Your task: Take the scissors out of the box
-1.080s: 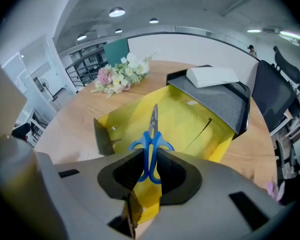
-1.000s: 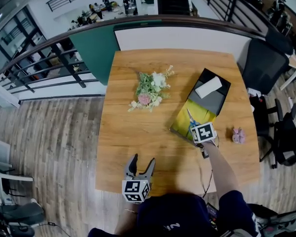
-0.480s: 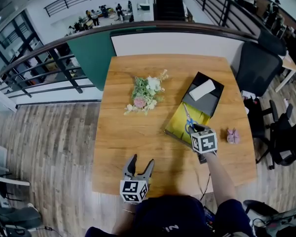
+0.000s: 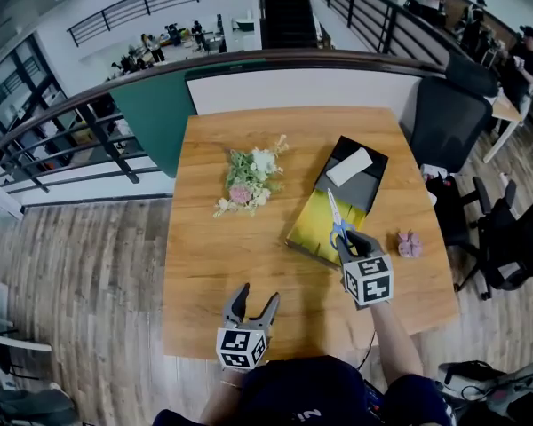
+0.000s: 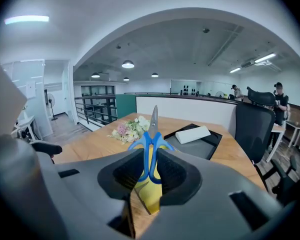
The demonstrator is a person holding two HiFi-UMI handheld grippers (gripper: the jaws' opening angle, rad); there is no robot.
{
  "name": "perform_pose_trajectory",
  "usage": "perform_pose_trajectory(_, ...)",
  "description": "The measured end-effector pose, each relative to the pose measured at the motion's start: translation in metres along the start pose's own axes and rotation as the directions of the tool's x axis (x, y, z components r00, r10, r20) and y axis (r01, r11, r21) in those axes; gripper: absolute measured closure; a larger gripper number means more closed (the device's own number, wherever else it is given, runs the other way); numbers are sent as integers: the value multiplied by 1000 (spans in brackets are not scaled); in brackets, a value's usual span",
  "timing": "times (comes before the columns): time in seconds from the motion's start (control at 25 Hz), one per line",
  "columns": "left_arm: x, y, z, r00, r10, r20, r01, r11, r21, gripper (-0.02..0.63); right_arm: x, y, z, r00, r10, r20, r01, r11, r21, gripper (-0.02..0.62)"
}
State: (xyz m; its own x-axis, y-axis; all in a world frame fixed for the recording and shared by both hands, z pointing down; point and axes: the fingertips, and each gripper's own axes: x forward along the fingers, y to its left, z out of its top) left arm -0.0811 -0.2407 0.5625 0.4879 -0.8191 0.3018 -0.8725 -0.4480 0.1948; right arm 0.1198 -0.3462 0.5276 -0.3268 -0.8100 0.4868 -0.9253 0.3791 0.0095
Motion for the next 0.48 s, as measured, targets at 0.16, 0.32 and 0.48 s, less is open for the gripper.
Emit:
perform_pose_trajectory(0.16, 1, -9, 8, 999, -30, 22, 30, 1000, 10, 298, -28, 10, 5, 994, -15, 110, 16, 1000, -7, 502)
perform_pose_trajectory(0.32, 0, -14, 5, 999, -52, 17, 52, 999, 13, 299, -55, 23, -6, 982, -38, 184, 37, 999, 7, 502)
perform_pose_trajectory(0.48, -1, -23, 0, 997, -81, 7, 81, 997, 21, 308, -80, 35, -16, 967, -73, 242, 70, 997, 21, 502)
